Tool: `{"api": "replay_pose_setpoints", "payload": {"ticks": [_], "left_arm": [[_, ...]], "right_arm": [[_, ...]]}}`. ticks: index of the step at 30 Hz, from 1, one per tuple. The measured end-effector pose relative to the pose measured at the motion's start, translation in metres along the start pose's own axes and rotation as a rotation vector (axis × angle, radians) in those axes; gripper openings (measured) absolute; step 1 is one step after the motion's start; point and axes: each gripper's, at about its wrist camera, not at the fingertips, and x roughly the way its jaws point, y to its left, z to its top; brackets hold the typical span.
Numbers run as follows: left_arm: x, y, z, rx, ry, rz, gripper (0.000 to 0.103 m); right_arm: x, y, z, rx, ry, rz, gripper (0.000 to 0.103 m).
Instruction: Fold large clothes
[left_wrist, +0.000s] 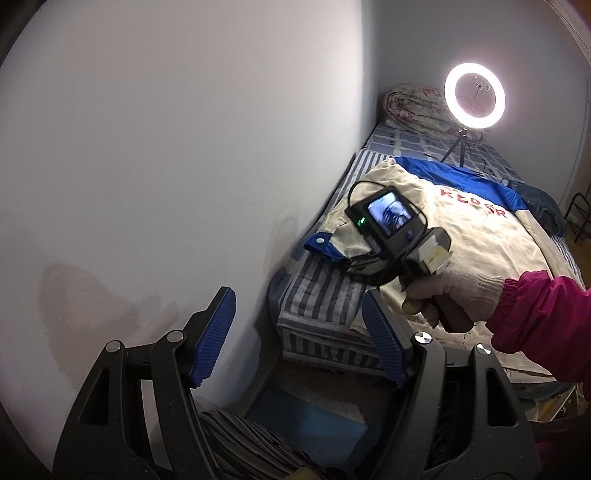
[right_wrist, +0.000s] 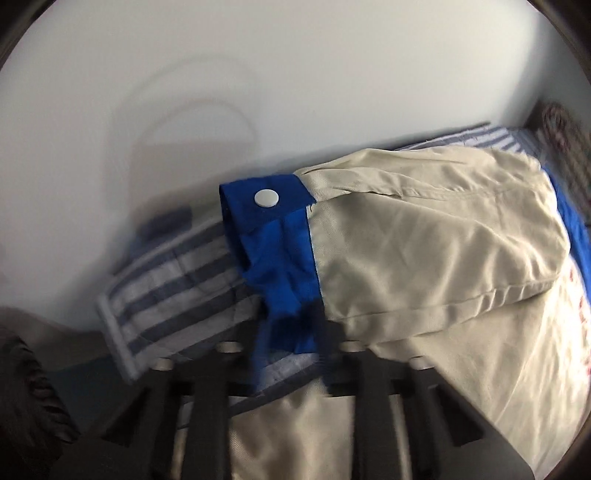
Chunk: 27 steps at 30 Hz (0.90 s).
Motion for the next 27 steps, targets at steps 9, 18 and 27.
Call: {"api": "replay_pose_setpoints", "payload": {"ticks": [9,18,27], "left_arm": [[0.024,-0.007,0.015,-0.076,0.031,-0.133,0.07],[0.094,-0.046,0.032,-0.146,0.1,-0.246,0.07],[0.203,-0.036,-0.001,-0.513,0.306,-0.273,0.07]], "right_arm": [[-0.071,-0.048,-0.035,0.199,-0.149,0.054,0.002],[-0.098,-0.106,-0.093,0.375,-0.175,0.118,0.001],[-0.105,-0.136,-0.117,0.447,-0.221,0.16,0.051]]}}
